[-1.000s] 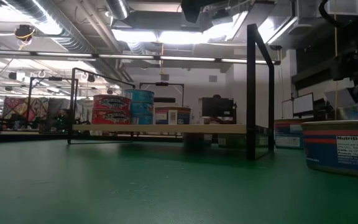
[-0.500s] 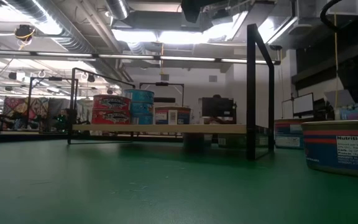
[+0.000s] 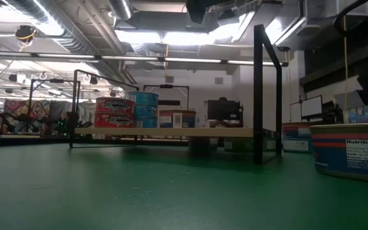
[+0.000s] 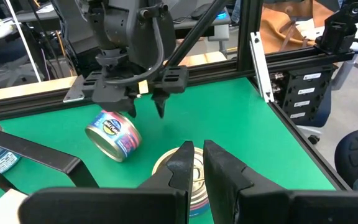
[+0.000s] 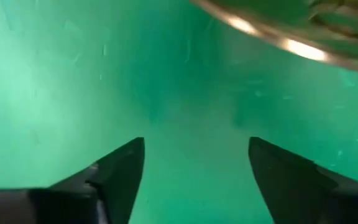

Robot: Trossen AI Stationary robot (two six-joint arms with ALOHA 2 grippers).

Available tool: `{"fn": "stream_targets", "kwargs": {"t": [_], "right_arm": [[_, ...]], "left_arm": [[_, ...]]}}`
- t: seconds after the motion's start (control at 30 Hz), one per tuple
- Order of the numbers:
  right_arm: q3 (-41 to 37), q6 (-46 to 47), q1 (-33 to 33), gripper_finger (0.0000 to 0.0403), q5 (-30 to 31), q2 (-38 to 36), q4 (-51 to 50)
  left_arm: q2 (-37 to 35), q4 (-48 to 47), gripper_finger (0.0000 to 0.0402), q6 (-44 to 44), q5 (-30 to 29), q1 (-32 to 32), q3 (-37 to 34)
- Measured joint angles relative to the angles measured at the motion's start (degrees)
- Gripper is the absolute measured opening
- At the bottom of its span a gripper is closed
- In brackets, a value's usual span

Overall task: Stack canned seafood by type on shelf
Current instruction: Put the blue and pink tuna can on the shelf

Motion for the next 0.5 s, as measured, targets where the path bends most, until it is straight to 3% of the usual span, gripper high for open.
{"fn": "stream_targets", "kwargs": {"t": [0.23,0.5], "right_arm": [[0.0,-9.6,0.0,0.0325,-5.6,0.0,-0.2],[0.1,-10.9,0.0,0.0328,-6.1,-2.9,-5.9]], "left_arm": [[0.0,0.0,0.0031,0.0,0.0,0.0,0.0],[0.0,0.0,0.0031,0.0,0.0,0.0,0.0]]}}
